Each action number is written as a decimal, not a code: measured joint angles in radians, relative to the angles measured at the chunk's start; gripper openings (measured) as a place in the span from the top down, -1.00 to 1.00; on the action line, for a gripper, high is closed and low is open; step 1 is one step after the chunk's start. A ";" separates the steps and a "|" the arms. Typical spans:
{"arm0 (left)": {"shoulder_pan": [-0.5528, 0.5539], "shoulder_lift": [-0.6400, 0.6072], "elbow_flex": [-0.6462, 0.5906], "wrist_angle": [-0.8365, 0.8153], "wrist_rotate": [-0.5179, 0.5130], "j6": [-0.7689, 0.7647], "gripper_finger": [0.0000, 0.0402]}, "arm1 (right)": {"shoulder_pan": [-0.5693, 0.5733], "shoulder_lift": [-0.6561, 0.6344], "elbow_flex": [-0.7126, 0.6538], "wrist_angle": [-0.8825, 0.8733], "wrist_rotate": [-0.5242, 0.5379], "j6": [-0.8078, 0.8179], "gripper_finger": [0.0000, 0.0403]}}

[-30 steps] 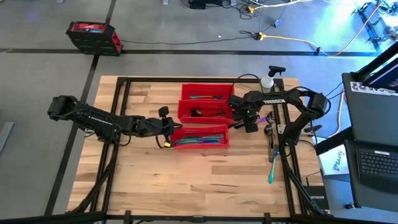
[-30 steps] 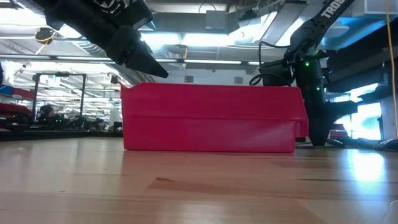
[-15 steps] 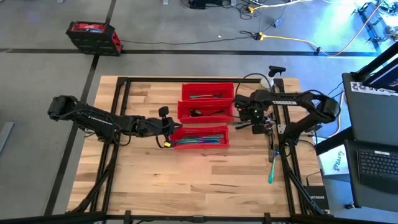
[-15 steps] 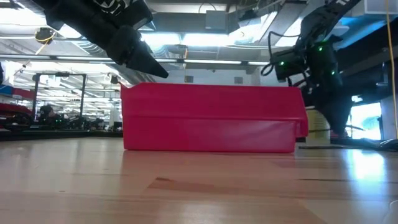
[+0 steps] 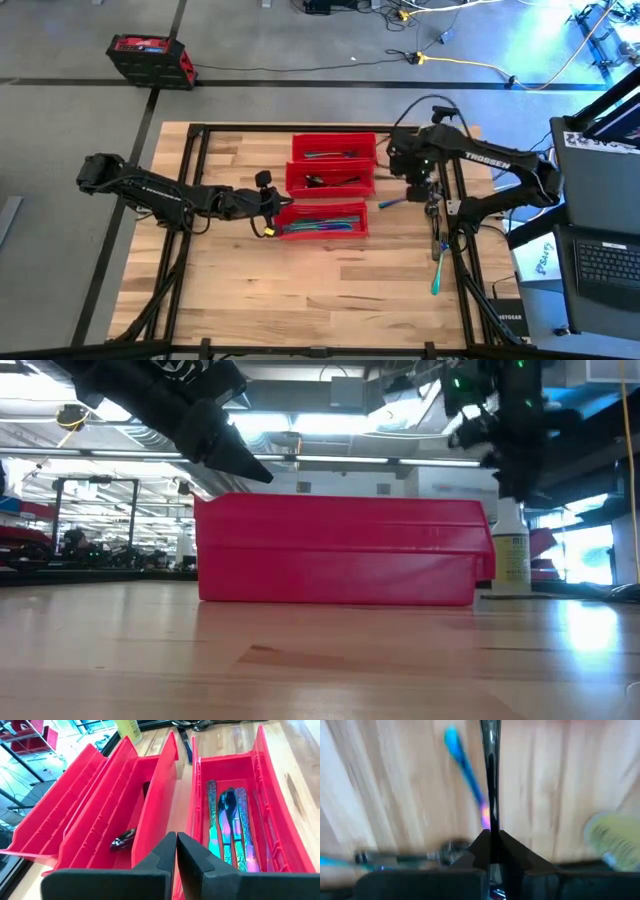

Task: Sort silverware
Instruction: Put the black spoon into the middle red bin

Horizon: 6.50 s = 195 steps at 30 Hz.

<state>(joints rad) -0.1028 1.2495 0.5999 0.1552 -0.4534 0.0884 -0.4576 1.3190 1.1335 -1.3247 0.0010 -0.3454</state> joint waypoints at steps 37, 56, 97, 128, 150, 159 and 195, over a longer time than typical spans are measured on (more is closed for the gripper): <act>0.221 0.000 0.033 0.455 0.182 -0.424 -0.16 | 0.314 0.210 0.252 0.567 0.508 -0.217 0.97; 0.232 0.038 0.034 0.448 0.202 -0.437 -0.14 | 0.314 0.295 0.252 0.722 0.519 -0.236 0.97; 0.249 0.074 0.034 0.545 0.165 -0.490 0.18 | 0.313 0.302 0.251 0.703 0.455 -0.255 0.97; 0.249 0.074 0.034 0.540 0.169 -0.486 0.54 | 0.313 0.302 0.251 0.740 0.433 -0.263 0.97; 0.238 0.074 0.033 0.595 0.164 -0.404 0.96 | 0.313 0.301 0.251 0.740 0.433 -0.261 0.97; 0.239 0.082 0.032 0.603 0.169 -0.372 0.99 | 0.312 0.301 0.251 0.740 0.427 -0.261 0.97; 0.332 0.170 0.034 0.429 0.564 0.365 1.00 | 0.313 0.285 0.325 0.746 0.029 -0.041 -0.69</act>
<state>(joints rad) 0.2288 1.4199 0.6338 0.5839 0.1104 0.4533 -0.1444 1.6039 1.4587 -0.5786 0.0304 -0.3860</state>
